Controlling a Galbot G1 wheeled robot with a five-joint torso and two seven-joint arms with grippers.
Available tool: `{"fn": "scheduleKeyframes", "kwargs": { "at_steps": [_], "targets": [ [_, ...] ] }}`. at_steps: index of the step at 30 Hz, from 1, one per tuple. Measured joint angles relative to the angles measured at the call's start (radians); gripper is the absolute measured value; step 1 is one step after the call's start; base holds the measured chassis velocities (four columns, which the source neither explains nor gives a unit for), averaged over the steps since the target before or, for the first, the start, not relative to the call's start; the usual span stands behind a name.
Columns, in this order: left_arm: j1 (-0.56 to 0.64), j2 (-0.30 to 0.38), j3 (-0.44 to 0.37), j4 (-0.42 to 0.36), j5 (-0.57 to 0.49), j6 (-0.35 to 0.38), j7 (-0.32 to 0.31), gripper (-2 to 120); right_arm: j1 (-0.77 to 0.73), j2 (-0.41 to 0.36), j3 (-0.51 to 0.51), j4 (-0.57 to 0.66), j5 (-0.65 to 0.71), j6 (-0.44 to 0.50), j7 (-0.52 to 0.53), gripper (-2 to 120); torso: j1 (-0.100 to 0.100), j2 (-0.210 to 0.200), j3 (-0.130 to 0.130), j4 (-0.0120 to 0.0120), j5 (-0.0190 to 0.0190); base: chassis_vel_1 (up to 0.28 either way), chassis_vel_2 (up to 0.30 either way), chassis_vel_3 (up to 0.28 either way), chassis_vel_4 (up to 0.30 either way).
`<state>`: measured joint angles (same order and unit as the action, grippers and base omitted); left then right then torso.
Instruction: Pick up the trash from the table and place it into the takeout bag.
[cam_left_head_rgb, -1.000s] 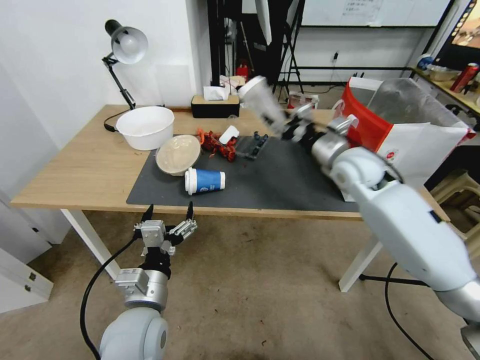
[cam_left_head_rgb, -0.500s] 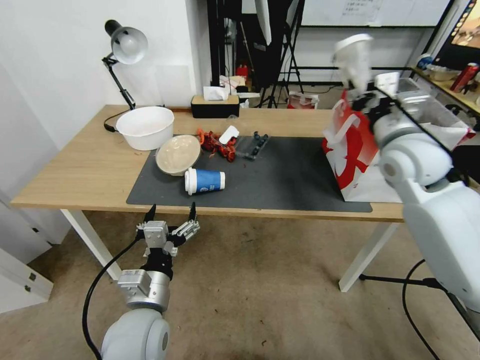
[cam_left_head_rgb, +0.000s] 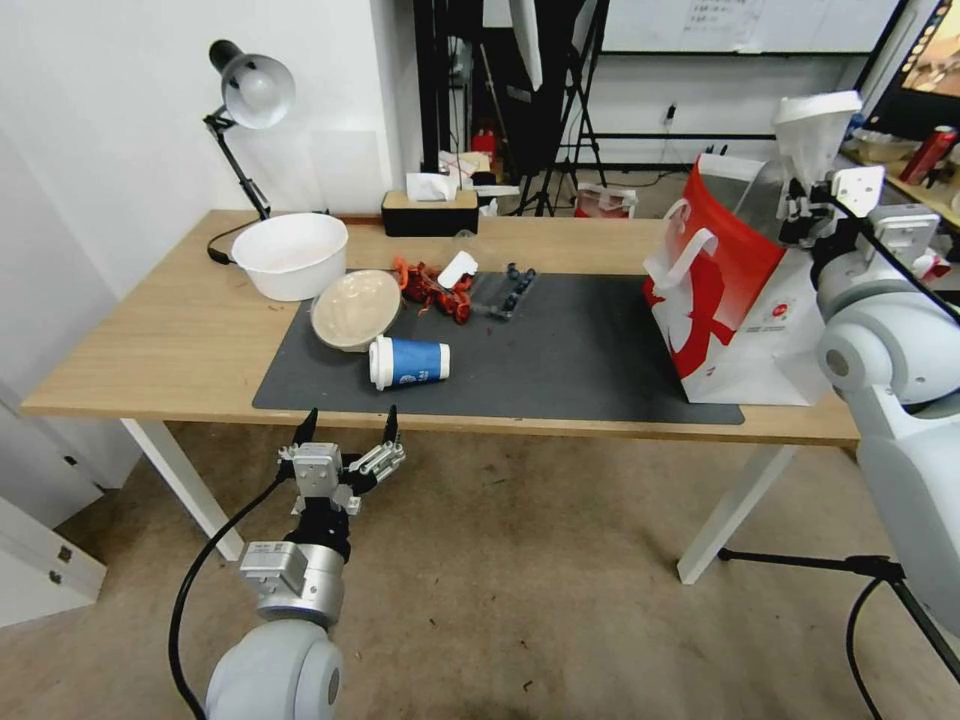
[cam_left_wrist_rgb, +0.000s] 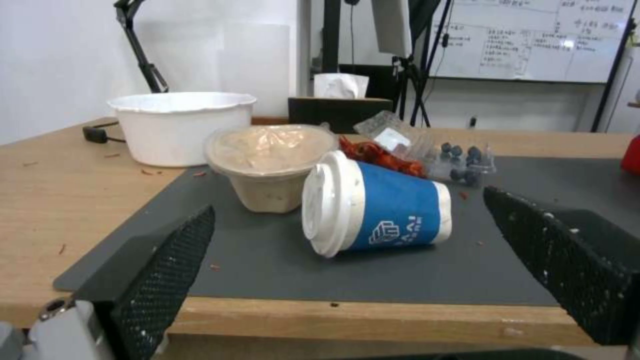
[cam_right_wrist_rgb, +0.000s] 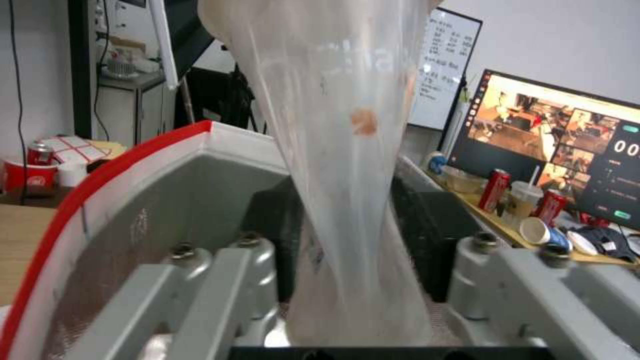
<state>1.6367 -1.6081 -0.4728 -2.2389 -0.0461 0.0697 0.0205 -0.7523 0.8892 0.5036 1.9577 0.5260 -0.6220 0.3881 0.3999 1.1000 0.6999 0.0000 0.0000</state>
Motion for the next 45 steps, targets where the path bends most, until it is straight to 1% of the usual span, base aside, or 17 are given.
{"fn": "scheduleKeyframes", "kwargs": {
  "at_steps": [1,2,3,4,6,7,10,13,15,17,19,22,24,25,30,35,45],
  "targets": [
    [0.0,0.0,0.0,-0.001,0.0,0.0,0.001,100,-0.002,0.0,0.003,0.002,0.002,-0.003,0.0,45,0.0,0.0,0.0,0.0,0.0,0.0,0.0,0.0,0.0],
    [0.0,0.0,0.0,-0.001,0.0,0.0,0.001,100,-0.002,0.0,0.003,0.002,0.002,-0.003,0.0,45,0.0,0.0,0.0,0.0,0.0,0.0,0.0,0.0,0.0],
    [0.0,0.0,0.001,-0.001,0.0,0.0,0.001,100,-0.003,-0.001,0.004,0.003,0.003,-0.004,-0.001,52,0.0,0.0,0.0,0.0,0.0,0.0,0.0,0.0,0.0],
    [0.0,0.0,0.001,-0.001,0.0,0.0,0.001,100,-0.003,-0.001,0.004,0.003,0.003,-0.004,-0.001,52,0.0,0.0,0.0,0.0,0.0,0.0,0.0,0.0,0.0],
    [0.0,0.0,0.001,-0.001,0.001,-0.001,0.002,100,-0.004,-0.002,0.008,0.003,0.004,-0.008,-0.002,63,0.0,0.0,0.0,0.0,0.0,0.0,0.0,0.0,0.0],
    [0.0,0.0,0.001,-0.001,0.001,-0.001,0.002,100,-0.004,-0.002,0.008,0.003,0.004,-0.008,-0.002,63,0.0,0.0,0.0,0.0,0.0,0.0,0.0,0.0,0.0],
    [-0.001,0.0,0.001,-0.001,0.0,-0.001,0.002,100,-0.008,-0.003,0.016,0.006,0.005,-0.015,-0.002,80,0.0,0.0,0.0,0.0,0.0,0.0,0.0,0.0,0.0],
    [-0.002,0.0,0.001,-0.001,0.001,-0.001,0.002,100,-0.009,-0.003,0.017,0.007,0.005,-0.016,-0.002,83,0.0,0.0,0.0,0.0,0.0,0.0,0.0,0.0,0.0],
    [-0.004,0.0,0.001,-0.001,0.0,-0.001,0.004,100,-0.015,-0.002,0.022,0.011,0.024,-0.002,0.0,96,0.0,0.0,0.0,-0.0001,0.0,0.0,0.0,0.0,0.0],
    [-0.005,0.0,0.001,-0.001,0.0,-0.001,0.004,100,-0.015,-0.002,0.022,0.015,0.061,0.027,0.003,99,0.0,0.0,0.0,-0.0001,0.0,0.0,0.0,0.0,0.0],
    [-0.006,0.0,0.001,0.0,0.0,-0.001,0.004,100,-0.018,-0.002,0.021,0.026,0.147,0.109,-0.009,100,0.0,0.0,0.0,0.0,0.0,0.0,0.0,0.0,0.0],
    [-0.007,0.0,0.001,0.0,-0.001,-0.001,0.004,100,-0.022,-0.002,0.02,0.034,0.192,0.157,-0.036,100,0.0,0.0,0.0,0.0,-0.0001,0.0,0.0,0.0,0.0],
    [-0.008,0.0,0.0,0.001,-0.002,-0.001,0.005,100,-0.037,0.002,0.018,0.058,0.273,0.25,-0.099,100,0.0,0.0,0.0,0.0,-0.0001,0.0,0.0,0.0,0.0],
    [-0.008,0.0,0.0,0.001,-0.002,-0.001,0.005,100,-0.037,0.002,0.018,0.058,0.273,0.25,-0.099,100,0.0,0.0,0.0,0.0,-0.0001,0.0,0.0,0.0,0.0],
    [-0.008,0.0,-0.003,0.001,-0.004,-0.003,0.005,100,-0.113,0.017,-0.008,0.136,0.345,0.365,-0.173,100,0.0,0.0,0.0,-0.0002,-0.0001,0.0,0.0,0.0,0.0],
    [-0.008,0.0,-0.003,0.001,-0.004,-0.004,0.005,100,-0.184,0.035,-0.04,0.194,0.304,0.386,-0.193,100,0.0,0.0,0.0,-0.0001,-0.0001,0.0,0.0,0.0,0.0],
    [-0.006,0.0,-0.011,0.001,-0.006,-0.01,0.006,100,-0.367,0.104,-0.117,0.264,0.035,0.483,-0.221,100,0.0,0.0,0.0,-0.0001,0.0,0.0,0.0,0.0,0.0]
  ]
}}
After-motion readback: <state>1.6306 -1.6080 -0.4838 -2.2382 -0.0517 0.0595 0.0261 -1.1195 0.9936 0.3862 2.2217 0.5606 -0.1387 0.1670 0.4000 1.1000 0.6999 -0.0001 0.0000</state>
